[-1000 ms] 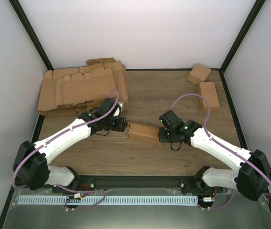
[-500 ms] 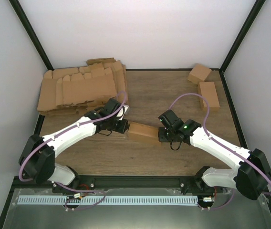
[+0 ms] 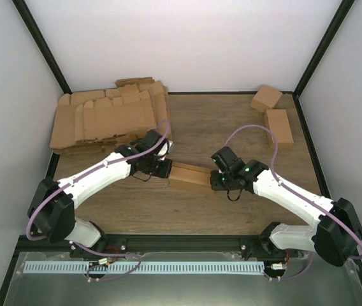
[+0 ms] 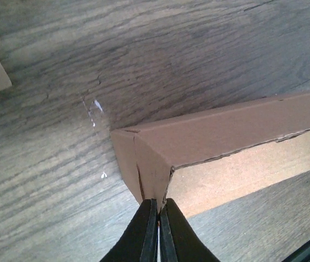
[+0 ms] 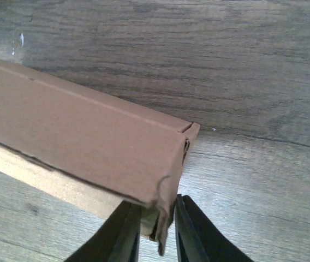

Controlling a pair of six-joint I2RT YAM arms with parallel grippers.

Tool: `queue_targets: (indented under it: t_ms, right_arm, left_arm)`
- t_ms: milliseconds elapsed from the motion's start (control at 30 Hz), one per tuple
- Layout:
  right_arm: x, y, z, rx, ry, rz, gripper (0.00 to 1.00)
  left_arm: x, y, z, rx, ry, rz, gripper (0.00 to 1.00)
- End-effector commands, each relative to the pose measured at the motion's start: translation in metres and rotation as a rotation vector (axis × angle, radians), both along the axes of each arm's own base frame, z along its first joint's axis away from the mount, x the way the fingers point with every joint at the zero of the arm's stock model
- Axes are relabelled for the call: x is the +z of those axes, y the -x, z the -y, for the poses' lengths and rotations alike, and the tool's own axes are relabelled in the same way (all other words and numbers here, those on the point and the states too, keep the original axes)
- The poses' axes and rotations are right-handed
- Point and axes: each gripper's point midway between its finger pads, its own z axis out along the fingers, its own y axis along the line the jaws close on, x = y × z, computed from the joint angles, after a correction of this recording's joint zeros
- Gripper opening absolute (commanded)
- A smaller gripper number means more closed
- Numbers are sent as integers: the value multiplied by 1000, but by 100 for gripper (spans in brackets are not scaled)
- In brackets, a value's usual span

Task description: Fold the paper box

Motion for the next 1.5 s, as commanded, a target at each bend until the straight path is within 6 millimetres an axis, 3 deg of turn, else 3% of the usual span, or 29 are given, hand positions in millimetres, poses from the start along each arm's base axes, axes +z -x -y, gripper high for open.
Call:
queue_targets:
  t_ms: [0, 433, 833, 1200, 1467]
  right_arm:
    - [-6, 8, -4, 47, 6, -27, 23]
    - [-5, 8, -8, 66, -22, -15, 26]
    - [-6, 8, -9, 66, -19, -14, 26]
    - [-8, 7, -8, 65, -13, -15, 26]
    - [-4, 5, -11, 68, -32, 0, 32]
  left_arm:
    - [3, 9, 8, 31, 48, -78, 4]
    - [-2, 13, 9, 57, 58, -123, 4]
    - [3, 20, 23, 8, 126, -191, 4]
    - [-4, 24, 10, 7, 79, -216, 4]
    - [3, 24, 10, 1, 115, -222, 4]
